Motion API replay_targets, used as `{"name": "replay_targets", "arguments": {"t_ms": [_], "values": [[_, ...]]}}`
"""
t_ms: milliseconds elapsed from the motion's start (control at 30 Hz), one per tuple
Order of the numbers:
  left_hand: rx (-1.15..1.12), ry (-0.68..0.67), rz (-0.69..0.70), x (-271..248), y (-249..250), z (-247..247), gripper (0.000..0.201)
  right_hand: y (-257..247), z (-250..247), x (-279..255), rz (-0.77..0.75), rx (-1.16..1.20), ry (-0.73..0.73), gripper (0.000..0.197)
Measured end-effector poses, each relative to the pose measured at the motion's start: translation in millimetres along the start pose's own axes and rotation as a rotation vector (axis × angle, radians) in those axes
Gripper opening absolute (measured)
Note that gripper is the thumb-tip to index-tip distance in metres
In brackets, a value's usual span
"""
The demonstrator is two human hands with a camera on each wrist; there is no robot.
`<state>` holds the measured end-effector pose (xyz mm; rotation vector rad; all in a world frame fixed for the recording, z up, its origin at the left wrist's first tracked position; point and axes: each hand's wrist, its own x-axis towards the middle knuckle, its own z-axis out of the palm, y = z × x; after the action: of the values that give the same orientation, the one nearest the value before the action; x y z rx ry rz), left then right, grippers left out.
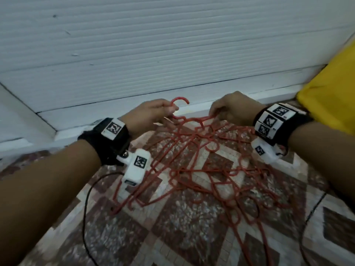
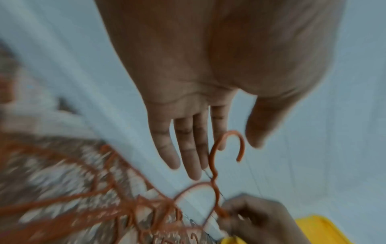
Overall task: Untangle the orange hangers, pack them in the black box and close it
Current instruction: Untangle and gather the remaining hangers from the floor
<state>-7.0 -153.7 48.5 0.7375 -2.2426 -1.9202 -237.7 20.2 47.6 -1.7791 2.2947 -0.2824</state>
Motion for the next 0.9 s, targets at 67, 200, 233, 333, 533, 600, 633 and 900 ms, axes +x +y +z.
{"name": "replay_targets", "arguments": {"t_ms": [67, 200, 233, 333, 533, 600, 633, 900], "values": [[0.091, 0.075, 0.068, -4.6, 18.3, -6.1, 0.028, -16.2, -2.1, 14.7, -0.002, 0.066, 0.053, 0.017], [0.157, 0.285, 0.106, -27.7, 20.0, -47.6, 0.031, -60.1, 13.6, 49.1, -0.054, 0.191, 0.093, 0.019], [0.148, 0.331, 0.099, -34.7, 17.3, -59.8, 0.032, -69.5, 20.9, 56.9, -0.071, 0.206, 0.102, 0.025], [0.117, 0.453, 0.044, -60.5, 4.0, -98.3, 0.036, -90.3, 52.1, 76.7, -0.033, 0.221, 0.155, 0.06], [0.142, 0.641, -0.095, -112.7, -32.5, -163.5, 0.032, -120.9, 128.8, 105.0, 0.1, 0.073, -0.134, 0.028], [0.143, 0.67, -0.125, -127.1, -46.3, -177.9, 0.031, -144.0, 155.6, 112.6, 0.003, -0.054, -0.272, 0.017], [0.135, 0.677, -0.135, -132.1, -52.1, -183.3, 0.029, -152.8, 169.1, 116.4, -0.038, -0.102, -0.304, 0.02], [0.128, 0.793, -0.157, -147.6, -82.6, -199.8, 0.016, -160.4, 218.9, 141.8, -0.127, -0.27, -0.257, 0.023]]}}
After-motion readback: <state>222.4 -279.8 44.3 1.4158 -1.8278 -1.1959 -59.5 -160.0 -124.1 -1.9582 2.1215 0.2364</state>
